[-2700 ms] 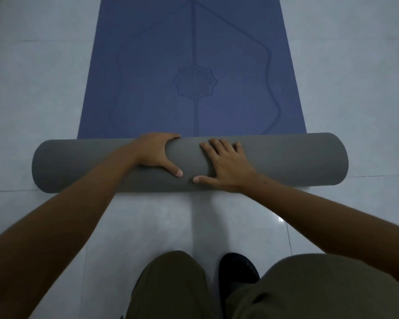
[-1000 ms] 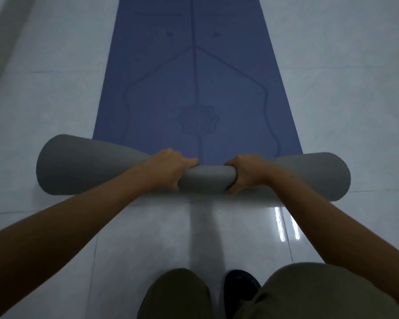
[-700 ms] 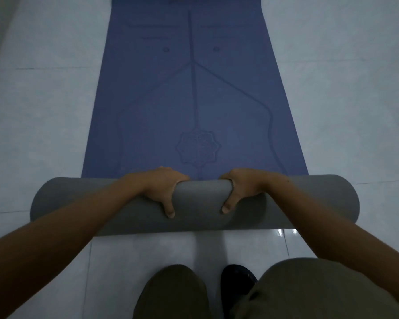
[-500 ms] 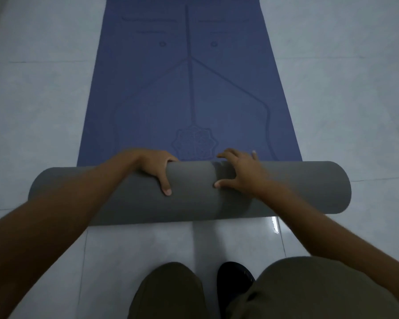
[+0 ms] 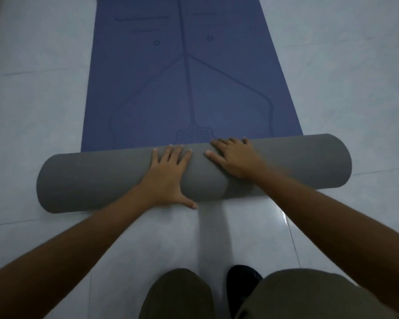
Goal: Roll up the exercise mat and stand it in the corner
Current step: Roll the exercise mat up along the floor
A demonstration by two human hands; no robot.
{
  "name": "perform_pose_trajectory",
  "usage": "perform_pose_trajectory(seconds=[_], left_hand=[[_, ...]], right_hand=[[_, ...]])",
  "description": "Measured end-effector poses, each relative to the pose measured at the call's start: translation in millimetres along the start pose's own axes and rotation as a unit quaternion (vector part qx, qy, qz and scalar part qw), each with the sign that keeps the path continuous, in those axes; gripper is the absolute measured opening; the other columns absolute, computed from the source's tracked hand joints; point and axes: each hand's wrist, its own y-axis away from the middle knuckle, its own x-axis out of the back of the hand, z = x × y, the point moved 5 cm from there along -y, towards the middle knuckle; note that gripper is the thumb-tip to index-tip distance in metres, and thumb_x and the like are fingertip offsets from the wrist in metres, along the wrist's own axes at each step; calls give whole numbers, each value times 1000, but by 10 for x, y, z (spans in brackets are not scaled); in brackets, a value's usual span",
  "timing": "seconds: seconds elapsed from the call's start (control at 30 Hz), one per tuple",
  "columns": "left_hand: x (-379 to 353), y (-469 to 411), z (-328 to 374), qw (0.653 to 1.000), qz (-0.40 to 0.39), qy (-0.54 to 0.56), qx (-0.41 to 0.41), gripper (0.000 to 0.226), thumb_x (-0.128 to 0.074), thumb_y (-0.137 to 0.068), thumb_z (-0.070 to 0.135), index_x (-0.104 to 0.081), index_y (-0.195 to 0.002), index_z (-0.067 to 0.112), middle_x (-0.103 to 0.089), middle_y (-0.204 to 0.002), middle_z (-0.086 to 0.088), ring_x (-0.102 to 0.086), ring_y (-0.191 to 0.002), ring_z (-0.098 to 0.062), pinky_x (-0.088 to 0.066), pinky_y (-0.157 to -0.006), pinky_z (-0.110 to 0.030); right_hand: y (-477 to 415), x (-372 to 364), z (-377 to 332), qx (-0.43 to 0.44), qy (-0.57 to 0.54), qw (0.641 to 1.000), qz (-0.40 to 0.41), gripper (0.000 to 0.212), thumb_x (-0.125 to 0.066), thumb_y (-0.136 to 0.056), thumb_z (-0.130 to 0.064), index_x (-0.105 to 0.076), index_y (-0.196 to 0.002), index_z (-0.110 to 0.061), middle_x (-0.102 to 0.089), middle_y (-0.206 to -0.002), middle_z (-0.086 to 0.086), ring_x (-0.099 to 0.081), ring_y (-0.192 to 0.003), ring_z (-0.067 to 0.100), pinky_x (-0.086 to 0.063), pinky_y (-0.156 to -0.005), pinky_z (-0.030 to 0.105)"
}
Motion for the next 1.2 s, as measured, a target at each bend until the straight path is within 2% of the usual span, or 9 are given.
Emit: perform_pose_trajectory(seconds=[0.17,0.23,0.3,0.37,0.43,0.7,0.97,1.1,1.2], left_hand=[[-200,64,203,993,80,-76,31,146,-76,-47,80,-8,-158,13,-24,-160,-26,-22,-146,-50,-19,-109,-75],[-158,9,157,992,102,-71,34,137,-78,-51,74,-15,-157,13,-32,-156,-25,-31,-143,-48,-24,-108,-73],[-128,-22,93,991,114,-58,33,128,-79,-52,69,-24,-154,15,-40,-151,-23,-38,-138,-45,-28,-107,-69],[-125,-41,67,991,118,-47,28,122,-80,-51,65,-31,-151,16,-45,-146,-20,-43,-134,-42,-32,-105,-66],[-143,-38,61,992,119,-40,25,117,-82,-49,60,-36,-148,17,-50,-143,-19,-47,-130,-40,-35,-103,-64],[13,171,40,992,124,2,23,92,-79,-56,52,-52,-139,22,-66,-126,-8,-63,-113,-31,-43,-95,-52],[154,738,-83,991,-84,102,-37,105,-81,-58,62,-37,-149,34,-64,-130,4,-62,-111,-16,-46,-95,-31],[339,290,-174,987,-141,68,-43,106,-87,-48,64,-45,-142,36,-65,-128,3,-60,-114,-22,-45,-94,-33],[446,-85,-402,974,-181,134,-24,103,-91,-42,62,-53,-134,37,-64,-131,9,-59,-117,-20,-46,-98,-35]], right_hand=[[-440,124,-20,3,-102,995,-12,72,-37,-89,-77,-65,-114,-16,-68,-119,9,-63,-108,31,-49,-87,41],[-421,177,-86,68,-88,993,-24,74,-42,-85,-81,-62,-120,-19,-64,-125,8,-59,-115,30,-46,-94,43],[-297,227,-69,117,-37,990,-66,102,-46,-69,-93,-42,-145,-26,-43,-153,7,-37,-141,31,-25,-116,59],[-86,188,69,131,57,982,-126,131,-49,-50,-100,-7,-157,-36,-9,-168,6,-5,-153,35,-2,-116,71],[139,115,173,134,120,969,-171,145,-65,-44,-93,14,-155,-40,6,-168,6,6,-152,40,-1,-113,74],[263,193,-55,145,126,966,-173,123,-84,-52,-57,-18,-154,-35,-43,-152,4,-50,-129,32,-39,-107,50],[575,64,-542,147,20,915,-375,116,-90,-63,-47,-20,-155,-37,-44,-151,1,-45,-136,25,-35,-112,43],[491,146,-344,103,-52,939,-324,121,-86,-67,-53,-6,-157,-40,-21,-165,-1,-22,-150,24,-14,-121,54],[536,292,-395,88,17,991,-101,109,-63,-71,-61,1,-157,-40,-8,-168,4,-9,-153,29,0,-115,73]])
